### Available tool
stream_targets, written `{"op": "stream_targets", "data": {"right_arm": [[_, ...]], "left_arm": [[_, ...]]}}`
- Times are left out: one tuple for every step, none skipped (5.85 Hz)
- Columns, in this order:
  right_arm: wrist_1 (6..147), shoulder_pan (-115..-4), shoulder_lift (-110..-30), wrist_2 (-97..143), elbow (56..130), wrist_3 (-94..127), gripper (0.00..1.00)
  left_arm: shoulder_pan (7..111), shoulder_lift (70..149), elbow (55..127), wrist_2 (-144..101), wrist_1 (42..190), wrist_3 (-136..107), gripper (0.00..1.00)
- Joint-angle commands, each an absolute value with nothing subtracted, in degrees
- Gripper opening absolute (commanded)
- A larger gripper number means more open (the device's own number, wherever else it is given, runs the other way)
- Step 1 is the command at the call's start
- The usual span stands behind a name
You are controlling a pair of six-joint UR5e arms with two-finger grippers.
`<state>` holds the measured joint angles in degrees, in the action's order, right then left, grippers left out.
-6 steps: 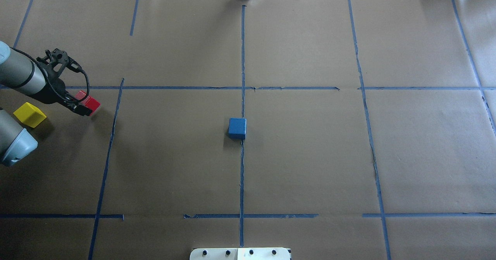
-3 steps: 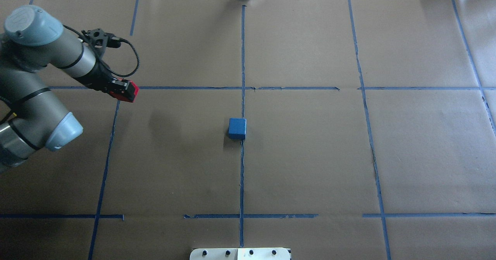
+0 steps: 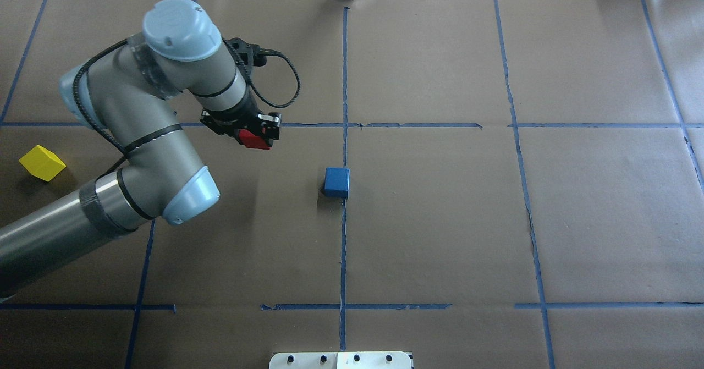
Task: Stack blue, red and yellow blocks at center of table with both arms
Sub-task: 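Carry the red block with the left gripper above the blue block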
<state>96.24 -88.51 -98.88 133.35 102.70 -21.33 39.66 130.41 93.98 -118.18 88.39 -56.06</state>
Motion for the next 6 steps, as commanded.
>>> {"op": "stream_targets", "data": {"right_arm": [[96.24, -88.51, -98.88, 133.42, 102.74, -21.27, 1.0], [96.24, -88.51, -98.88, 133.42, 102.74, -21.27, 1.0], [96.24, -88.51, -98.79, 133.42, 102.74, -21.27, 1.0], [96.24, -88.51, -98.79, 133.42, 102.74, -21.36, 1.0], [96.24, -88.51, -98.88, 133.33, 102.66, -21.36, 1.0], [96.24, -88.51, -98.88, 133.42, 102.66, -21.36, 1.0]], "left_arm": [[34.82, 137.69, 91.25, -114.54, 85.52, -62.73, 0.12], [34.11, 141.99, 86.88, -114.43, 85.43, -65.28, 0.12], [33.23, 145.69, 82.75, -113.04, 85.43, -66.69, 0.12], [31.05, 146.07, 81.49, -110.68, 85.52, -67.75, 0.12], [30.33, 146.07, 81.21, -110.39, 85.52, -67.85, 0.12], [30.24, 145.81, 80.95, -110.3, 85.43, -67.76, 0.12]]}}
